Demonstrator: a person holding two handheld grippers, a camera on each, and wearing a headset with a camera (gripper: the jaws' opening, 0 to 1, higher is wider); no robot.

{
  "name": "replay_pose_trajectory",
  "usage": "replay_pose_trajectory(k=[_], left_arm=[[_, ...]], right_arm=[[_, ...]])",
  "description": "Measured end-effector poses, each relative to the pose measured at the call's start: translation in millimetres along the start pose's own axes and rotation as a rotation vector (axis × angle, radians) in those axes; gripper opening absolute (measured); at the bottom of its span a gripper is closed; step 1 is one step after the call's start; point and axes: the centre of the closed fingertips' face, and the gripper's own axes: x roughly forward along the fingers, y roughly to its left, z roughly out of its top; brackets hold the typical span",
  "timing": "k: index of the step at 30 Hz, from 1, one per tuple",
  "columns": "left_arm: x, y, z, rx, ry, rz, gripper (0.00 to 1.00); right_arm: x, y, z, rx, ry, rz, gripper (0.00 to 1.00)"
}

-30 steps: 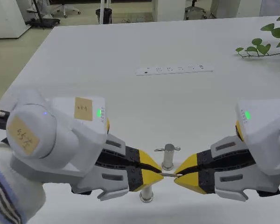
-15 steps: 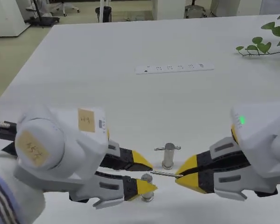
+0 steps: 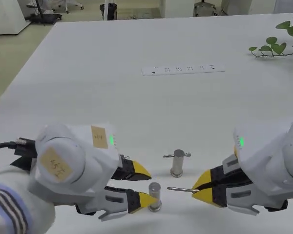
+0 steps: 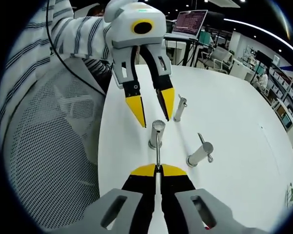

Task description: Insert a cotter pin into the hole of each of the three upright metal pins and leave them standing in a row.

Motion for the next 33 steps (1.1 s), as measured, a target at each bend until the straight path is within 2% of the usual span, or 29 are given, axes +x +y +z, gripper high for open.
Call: replay_pose_trajectory(k=[1, 10, 13, 16, 18, 23, 27, 33], left_arm=[[1.1, 2.7, 1.0, 0.01, -0.003, 0.011, 0.2], [7.7, 5.0, 2.9, 0.018, 0.005, -0.007, 0.16], [8.8, 4.3, 3.1, 0.012, 0.003, -0.015, 0.16], [9.9, 0.6, 1.4, 0.01, 0.011, -0.037, 0.1], [10.6, 1.2, 0.2, 0.018, 0.016, -0.031, 0.1], [10.6, 1.6, -0.1, -0.023, 0.004, -0.03, 0.1], [11.1, 2.6, 0.3, -0.105, -0.017, -0.019, 0.09], [11.4, 2.2, 0.8, -0.104, -0.021, -0.021, 0.09]], right_arm=[[1.5, 0.3, 0.4, 0.0, 0.001, 0.001, 0.0], [8.3, -1.1, 0.1, 0.003, 0.01, 0.002, 0.0], [9.6, -1.0, 2.0, 0.01, -0.001, 0.004, 0.0], [10.9, -1.5, 2.2, 0.008, 0.003, 0.002, 0.0], [11.9, -1.3, 4.4, 0.029, -0.01, 0.005, 0.0], [14.7, -0.9, 7.5, 0.028, -0.015, 0.004, 0.0], [18.9, -1.3, 13.4, 0.028, -0.027, 0.004, 0.0], [24.6, -2.1, 17.6, 0.0, -0.023, 0.017, 0.0]])
